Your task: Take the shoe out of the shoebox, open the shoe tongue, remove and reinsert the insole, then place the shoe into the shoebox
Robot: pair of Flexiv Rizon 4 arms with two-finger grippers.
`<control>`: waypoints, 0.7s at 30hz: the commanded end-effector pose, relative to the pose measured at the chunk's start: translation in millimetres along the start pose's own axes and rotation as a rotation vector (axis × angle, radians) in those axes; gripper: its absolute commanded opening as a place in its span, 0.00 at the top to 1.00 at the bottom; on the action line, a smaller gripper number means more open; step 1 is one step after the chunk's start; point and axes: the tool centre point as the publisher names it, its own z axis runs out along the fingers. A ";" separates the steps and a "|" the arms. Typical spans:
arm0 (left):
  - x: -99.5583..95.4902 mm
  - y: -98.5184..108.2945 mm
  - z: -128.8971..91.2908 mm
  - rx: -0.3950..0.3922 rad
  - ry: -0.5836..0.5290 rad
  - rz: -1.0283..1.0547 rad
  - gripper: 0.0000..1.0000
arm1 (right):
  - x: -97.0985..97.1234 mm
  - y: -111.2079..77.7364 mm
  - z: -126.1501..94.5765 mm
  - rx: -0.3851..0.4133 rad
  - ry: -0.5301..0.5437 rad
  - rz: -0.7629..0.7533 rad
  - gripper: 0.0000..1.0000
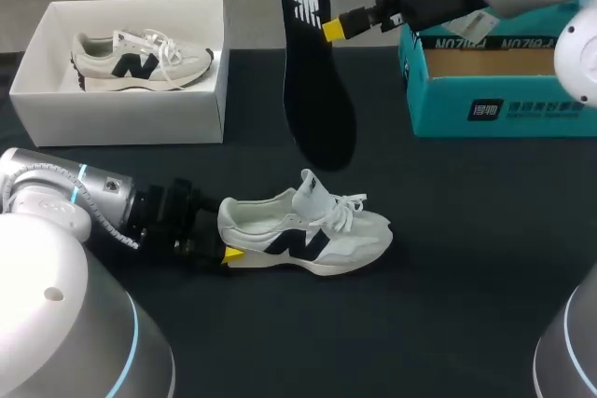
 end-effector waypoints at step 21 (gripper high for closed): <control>0.7 2.6 0.4 -0.003 -0.001 0.000 1.00 | 12.3 -46.9 -70.0 0.054 -0.036 0.131 1.00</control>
